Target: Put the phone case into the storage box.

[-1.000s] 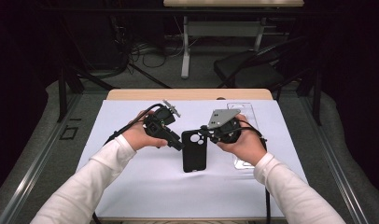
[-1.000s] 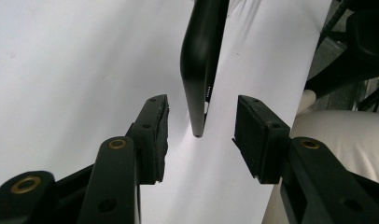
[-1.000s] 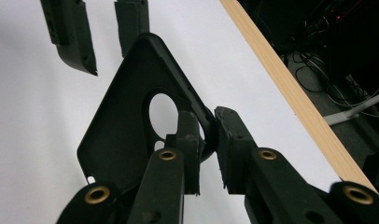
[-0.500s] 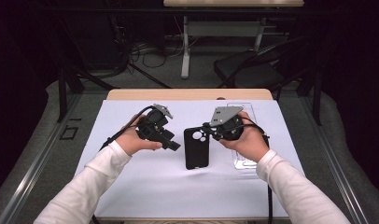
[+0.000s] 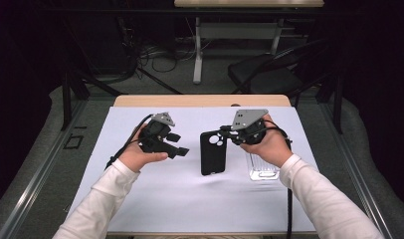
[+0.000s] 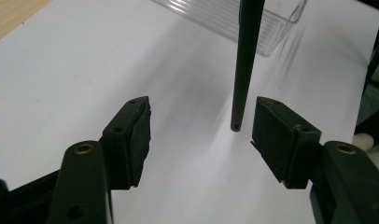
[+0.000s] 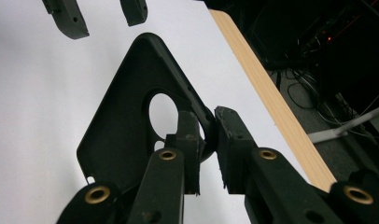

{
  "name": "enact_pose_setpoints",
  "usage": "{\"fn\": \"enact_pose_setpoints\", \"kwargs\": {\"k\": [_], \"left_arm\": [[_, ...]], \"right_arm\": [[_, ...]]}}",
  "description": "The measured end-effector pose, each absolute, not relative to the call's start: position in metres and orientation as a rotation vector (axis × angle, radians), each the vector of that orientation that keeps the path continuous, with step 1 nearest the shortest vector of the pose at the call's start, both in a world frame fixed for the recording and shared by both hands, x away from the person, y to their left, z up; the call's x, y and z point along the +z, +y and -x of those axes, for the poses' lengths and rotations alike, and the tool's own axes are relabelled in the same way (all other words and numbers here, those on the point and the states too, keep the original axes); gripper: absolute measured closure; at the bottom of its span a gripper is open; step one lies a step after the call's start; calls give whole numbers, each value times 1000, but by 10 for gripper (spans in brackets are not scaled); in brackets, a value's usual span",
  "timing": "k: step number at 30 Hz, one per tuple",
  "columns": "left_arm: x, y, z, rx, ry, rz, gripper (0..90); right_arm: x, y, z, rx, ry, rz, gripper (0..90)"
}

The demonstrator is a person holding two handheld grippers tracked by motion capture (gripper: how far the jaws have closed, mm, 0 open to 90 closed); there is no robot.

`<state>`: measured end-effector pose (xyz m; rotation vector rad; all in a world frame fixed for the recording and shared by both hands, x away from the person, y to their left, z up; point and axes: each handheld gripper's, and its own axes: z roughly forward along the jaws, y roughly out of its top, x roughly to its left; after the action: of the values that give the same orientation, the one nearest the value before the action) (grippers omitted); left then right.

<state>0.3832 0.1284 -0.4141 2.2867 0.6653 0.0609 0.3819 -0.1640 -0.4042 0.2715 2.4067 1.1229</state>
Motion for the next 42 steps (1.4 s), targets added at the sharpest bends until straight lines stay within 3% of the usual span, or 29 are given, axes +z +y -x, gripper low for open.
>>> {"fn": "enact_pose_setpoints", "kwargs": {"k": [14,20,42], "left_arm": [[-422,145,-382,36,763,-2173,258],[-428,155,-381,38,780,-2159,152],[-432,174,-377,76,794,-2129,132]], "right_arm": [[-392,-171,-387,1141,2376,-251,803],[-388,-175,-389,1132,2372,-247,803],[-376,-198,-412,1072,2331,-331,803]]}}
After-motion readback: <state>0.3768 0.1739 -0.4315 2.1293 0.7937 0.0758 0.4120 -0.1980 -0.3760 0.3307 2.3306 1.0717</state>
